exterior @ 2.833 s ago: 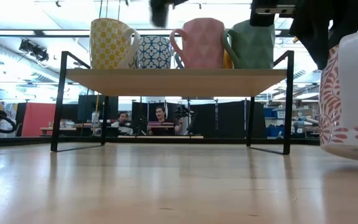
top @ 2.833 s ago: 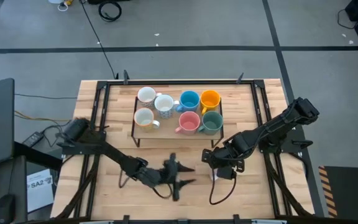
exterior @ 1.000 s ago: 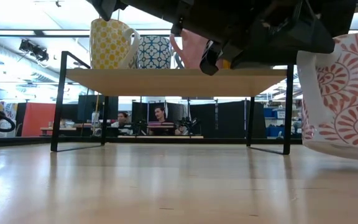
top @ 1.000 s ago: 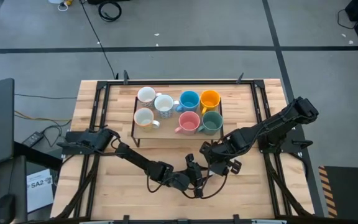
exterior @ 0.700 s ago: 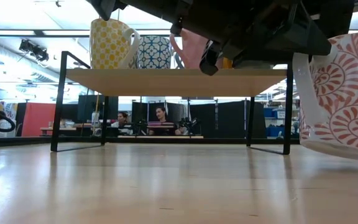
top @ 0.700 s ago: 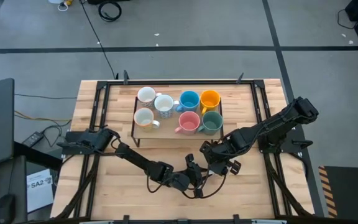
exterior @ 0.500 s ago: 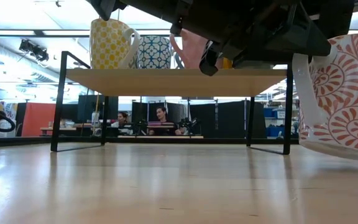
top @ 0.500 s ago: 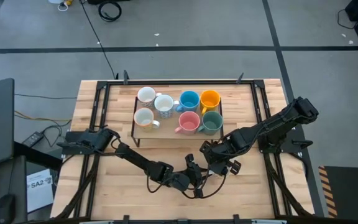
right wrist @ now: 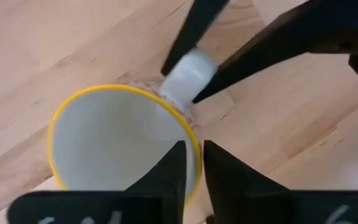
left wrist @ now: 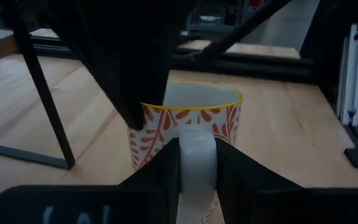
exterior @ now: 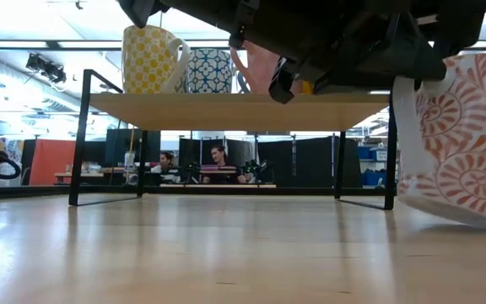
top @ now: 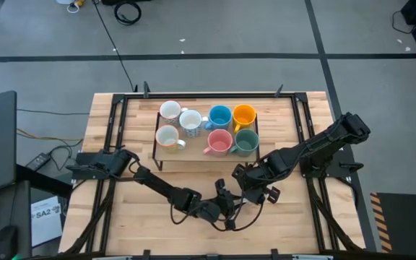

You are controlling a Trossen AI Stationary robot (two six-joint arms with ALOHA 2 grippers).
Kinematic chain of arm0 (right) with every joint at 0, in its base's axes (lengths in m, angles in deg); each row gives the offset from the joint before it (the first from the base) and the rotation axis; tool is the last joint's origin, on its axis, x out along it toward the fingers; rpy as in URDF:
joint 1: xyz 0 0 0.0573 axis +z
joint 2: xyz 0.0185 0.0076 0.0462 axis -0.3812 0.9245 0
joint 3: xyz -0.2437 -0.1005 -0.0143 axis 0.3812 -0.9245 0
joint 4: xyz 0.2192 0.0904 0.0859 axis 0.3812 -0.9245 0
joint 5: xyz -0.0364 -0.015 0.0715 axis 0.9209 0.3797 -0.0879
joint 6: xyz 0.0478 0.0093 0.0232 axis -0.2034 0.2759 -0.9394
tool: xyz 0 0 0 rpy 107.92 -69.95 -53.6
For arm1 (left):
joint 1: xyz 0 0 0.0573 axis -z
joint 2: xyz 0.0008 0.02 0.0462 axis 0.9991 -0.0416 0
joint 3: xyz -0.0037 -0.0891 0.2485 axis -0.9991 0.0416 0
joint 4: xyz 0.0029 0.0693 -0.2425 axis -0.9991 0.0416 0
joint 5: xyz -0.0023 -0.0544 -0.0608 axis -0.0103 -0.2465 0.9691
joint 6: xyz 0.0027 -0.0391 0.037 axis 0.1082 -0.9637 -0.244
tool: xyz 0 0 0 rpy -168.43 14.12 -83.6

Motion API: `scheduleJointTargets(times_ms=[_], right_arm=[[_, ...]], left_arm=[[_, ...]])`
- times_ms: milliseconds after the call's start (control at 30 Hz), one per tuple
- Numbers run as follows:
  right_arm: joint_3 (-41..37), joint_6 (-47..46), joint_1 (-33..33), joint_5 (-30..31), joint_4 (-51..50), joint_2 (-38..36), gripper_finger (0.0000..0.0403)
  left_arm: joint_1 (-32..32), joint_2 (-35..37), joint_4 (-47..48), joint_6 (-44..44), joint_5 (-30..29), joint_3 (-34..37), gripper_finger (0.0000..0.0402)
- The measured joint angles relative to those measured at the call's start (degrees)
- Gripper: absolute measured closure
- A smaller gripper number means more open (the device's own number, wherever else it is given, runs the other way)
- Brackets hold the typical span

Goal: Place coffee mugs
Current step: Put the orange patterned mug on the shelf

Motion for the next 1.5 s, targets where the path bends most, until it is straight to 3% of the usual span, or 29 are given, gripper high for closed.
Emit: scheduleJointTargets(times_ms=[300,767,1033,1267,1500], right_arm=[[0.1,-1.0,0.1,0.1,0.9,-0.1,0.0291],[4.0,-1.4,1.5,0.4,-3.9,-0.1,0.0290],[10.7,-10.4,3.6,0.2,-12.4,-0.1,0.0291],[12.1,-19.1,6.6,-2.7,-20.5,-0.2,0.0292],[12.1,-24.1,10.7,-2.5,-19.8,-0.3,0.0292]], left_arm=[[1.2,0.1,2.5,-1.5,-0.4,0.0,0.0315],[5.7,0.1,4.8,-1.6,-6.0,0.0,0.0315],[8.4,0.1,5.0,-2.1,-11.8,0.0,0.0315],[9.9,0.1,5.7,-7.0,-13.4,0.0,0.0315],[12.6,0.1,7.0,-7.6,-17.5,0.0,0.0315]])
